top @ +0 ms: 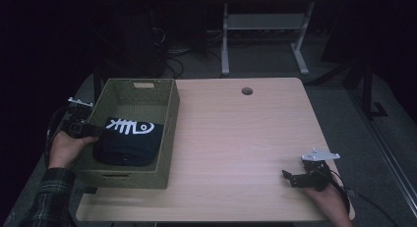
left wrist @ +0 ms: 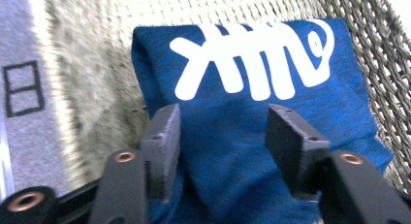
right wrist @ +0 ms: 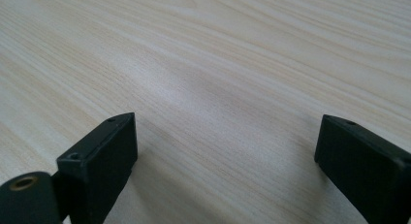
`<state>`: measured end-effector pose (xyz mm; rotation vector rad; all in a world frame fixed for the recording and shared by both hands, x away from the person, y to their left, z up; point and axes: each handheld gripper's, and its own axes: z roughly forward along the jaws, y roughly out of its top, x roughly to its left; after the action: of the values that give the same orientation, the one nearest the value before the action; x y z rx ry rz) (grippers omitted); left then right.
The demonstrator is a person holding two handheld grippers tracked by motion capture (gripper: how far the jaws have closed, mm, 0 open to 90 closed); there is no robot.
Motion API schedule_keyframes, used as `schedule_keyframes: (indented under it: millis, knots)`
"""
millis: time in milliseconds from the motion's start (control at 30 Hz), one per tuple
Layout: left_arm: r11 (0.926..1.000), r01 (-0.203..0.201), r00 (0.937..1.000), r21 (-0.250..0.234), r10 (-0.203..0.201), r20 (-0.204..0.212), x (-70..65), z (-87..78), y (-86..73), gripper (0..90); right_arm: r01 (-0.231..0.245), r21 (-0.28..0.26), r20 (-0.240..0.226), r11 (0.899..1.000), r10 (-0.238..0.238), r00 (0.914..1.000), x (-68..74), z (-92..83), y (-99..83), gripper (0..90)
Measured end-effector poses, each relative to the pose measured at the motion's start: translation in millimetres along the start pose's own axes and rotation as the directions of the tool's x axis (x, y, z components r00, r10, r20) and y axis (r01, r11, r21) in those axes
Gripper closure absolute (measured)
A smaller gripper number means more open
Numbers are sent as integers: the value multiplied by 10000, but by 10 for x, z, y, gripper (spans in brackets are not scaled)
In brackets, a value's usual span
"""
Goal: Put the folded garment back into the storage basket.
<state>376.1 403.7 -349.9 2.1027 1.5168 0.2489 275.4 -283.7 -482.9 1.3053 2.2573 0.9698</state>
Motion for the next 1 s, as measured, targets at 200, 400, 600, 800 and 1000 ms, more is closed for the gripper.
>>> schedule_keyframes:
  millis: [200,400,600,800,1000]
  knots:
    - [9997,-113,9997,-220,117,199,-36,-51,-10,329,-1,-2,3,10000,1,10000,0,0,0,78]
    - [9982,-358,9989,-484,372,278,-105,-51,26,203,8,-16,21,10000,-8,10000,-1,1,0,78]
    - [9959,-628,9979,-651,637,119,-210,-48,70,142,-16,-1,11,10000,16,10000,0,0,-1,78]
    - [9928,-794,9965,-897,816,205,-324,-48,112,135,-17,0,11,10000,17,10000,0,0,-1,78]
    - [9870,-1061,9930,-1206,1115,387,-479,-53,154,135,-14,5,8,10000,14,10000,0,0,0,78]
